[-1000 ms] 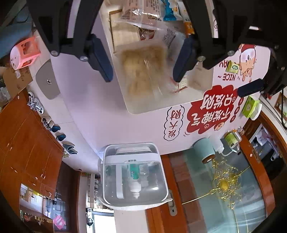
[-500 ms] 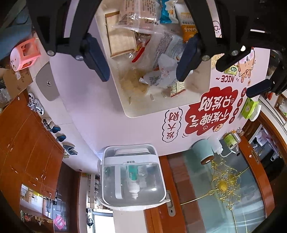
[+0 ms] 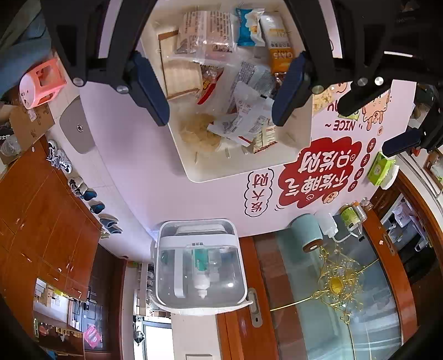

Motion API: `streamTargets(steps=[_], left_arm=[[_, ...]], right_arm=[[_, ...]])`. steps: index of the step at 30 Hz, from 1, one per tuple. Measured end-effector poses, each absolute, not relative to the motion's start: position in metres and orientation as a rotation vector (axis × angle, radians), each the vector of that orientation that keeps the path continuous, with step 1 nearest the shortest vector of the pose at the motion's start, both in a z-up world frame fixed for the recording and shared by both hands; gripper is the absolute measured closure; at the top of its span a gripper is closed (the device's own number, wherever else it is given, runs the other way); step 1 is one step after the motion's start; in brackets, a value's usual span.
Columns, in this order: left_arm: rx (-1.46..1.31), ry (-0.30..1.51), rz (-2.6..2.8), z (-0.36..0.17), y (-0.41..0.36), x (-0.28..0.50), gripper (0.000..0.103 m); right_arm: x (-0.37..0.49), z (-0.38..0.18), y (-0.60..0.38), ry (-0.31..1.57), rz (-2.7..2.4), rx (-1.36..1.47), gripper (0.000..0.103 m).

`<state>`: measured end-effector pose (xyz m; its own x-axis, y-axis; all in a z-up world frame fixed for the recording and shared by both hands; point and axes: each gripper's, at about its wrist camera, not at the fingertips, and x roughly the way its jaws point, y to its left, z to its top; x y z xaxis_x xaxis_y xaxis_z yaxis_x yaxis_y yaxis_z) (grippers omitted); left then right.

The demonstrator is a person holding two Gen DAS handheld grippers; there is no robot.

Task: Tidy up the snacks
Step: 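Move both open tools back over the last snacks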

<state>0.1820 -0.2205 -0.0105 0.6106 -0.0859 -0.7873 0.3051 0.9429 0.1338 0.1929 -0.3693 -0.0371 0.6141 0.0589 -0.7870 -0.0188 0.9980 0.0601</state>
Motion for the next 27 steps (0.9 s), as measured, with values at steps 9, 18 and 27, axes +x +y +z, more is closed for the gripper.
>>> streamTargets(steps=[9, 18, 27], left_arm=[[0.277, 0.833, -0.210, 0.025, -0.179, 0.163, 0.018], [0.258, 0.775, -0.138, 0.061, -0.092, 0.157, 0.011], [0.240, 0.809, -0.136, 0.043, -0.002, 0.176, 0.010]], right_arm=[[0.168, -0.009, -0.345, 0.861, 0.066, 0.041, 0.026], [0.158, 0.008, -0.279, 0.846, 0.139, 0.041, 0.026], [0.172, -0.014, -0.196, 0.930, 0.141, 0.083, 0.026]])
